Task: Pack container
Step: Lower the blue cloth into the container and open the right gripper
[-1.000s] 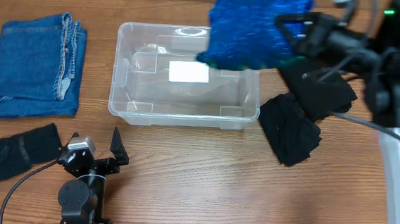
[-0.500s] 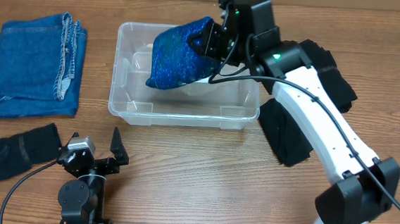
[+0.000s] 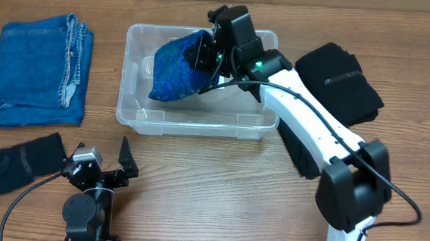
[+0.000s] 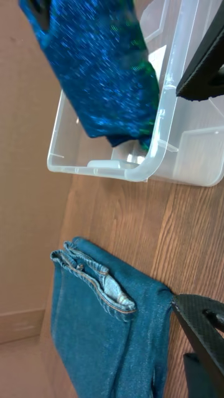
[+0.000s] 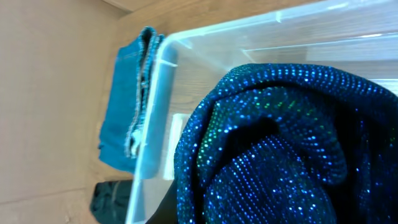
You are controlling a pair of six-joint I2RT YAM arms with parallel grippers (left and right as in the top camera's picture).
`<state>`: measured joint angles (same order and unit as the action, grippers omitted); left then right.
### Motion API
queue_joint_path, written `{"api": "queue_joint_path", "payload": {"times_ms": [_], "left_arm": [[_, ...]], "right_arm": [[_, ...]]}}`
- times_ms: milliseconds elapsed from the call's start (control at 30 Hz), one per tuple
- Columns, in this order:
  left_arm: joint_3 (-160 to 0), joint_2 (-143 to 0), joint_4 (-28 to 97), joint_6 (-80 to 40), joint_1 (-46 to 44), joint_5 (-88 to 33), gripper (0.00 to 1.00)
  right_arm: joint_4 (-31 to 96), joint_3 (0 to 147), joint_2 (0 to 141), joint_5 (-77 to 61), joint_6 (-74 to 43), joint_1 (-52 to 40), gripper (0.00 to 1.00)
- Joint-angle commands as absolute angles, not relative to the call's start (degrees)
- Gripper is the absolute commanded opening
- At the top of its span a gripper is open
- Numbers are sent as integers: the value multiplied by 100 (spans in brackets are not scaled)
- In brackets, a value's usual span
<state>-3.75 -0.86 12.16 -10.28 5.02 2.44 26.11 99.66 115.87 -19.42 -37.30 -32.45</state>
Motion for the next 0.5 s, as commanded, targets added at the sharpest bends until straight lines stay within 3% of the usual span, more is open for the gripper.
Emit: {"api": "queue_joint_path", "payload": {"times_ms": [0,233,400,467], "left_arm": [[-364,-25,1210,-917,561,316,100],[-364,-25,1210,-917,561,316,100],[-364,-25,1210,-917,561,316,100],[-364,-25,1210,-917,561,316,100]], "right_arm": [[2215,10123,11799,-1933,-3732,-3378,4],[1542,10123,11983,-1883,-3736,-3627,4],[1844,10123,11983,-1441,-3621,-3632,4],[2051,10123,11983,-1234,-3409,-3632,10]]}}
